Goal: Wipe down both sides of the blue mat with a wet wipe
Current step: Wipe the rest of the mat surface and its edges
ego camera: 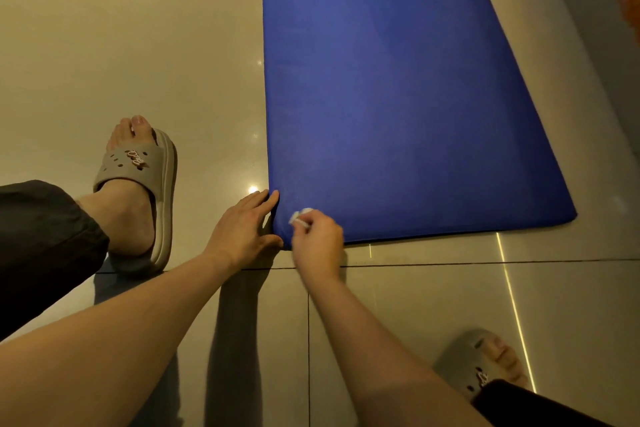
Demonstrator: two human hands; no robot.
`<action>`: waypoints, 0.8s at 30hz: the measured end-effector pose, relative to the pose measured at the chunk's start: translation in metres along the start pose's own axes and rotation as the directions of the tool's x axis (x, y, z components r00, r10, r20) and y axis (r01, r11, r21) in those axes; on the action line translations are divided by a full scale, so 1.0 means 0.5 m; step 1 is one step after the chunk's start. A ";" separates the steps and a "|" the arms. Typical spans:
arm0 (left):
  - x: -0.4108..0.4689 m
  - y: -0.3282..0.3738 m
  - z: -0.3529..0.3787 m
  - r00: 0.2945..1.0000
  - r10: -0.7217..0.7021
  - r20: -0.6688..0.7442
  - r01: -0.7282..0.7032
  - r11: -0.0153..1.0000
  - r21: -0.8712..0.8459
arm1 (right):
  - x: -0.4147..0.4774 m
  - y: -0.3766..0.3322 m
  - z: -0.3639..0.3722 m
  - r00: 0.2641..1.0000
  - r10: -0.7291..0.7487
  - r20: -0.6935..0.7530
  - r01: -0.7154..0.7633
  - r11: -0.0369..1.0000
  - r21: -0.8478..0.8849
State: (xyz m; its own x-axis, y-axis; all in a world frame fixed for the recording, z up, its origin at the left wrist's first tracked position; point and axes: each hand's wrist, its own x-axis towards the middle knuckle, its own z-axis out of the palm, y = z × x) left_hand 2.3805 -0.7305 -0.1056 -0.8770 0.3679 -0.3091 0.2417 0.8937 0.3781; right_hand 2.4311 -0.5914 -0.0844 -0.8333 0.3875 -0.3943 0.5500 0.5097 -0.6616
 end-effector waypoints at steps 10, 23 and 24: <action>0.000 -0.006 0.003 1.000 0.018 -0.005 -0.018 1.000 0.016 | 0.112 0.124 -0.191 0.964 0.102 -0.247 -0.146 0.975 -0.169; 0.000 -0.002 -0.004 1.000 -0.019 0.025 0.018 0.999 0.046 | 0.086 0.090 -0.132 0.972 0.042 -0.229 -0.084 0.981 -0.176; 0.000 -0.001 -0.004 1.000 -0.019 0.023 0.018 0.999 0.046 | 0.079 0.085 -0.119 0.979 0.008 -0.205 -0.046 0.982 -0.184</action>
State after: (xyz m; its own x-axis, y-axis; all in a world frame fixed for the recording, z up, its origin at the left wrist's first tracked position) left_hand 2.3795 -0.7316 -0.1041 -0.8716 0.3564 -0.3367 0.2442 0.9111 0.3321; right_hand 2.4249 -0.5089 -0.0903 -0.8002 0.5403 -0.2604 0.5886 0.6242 -0.5137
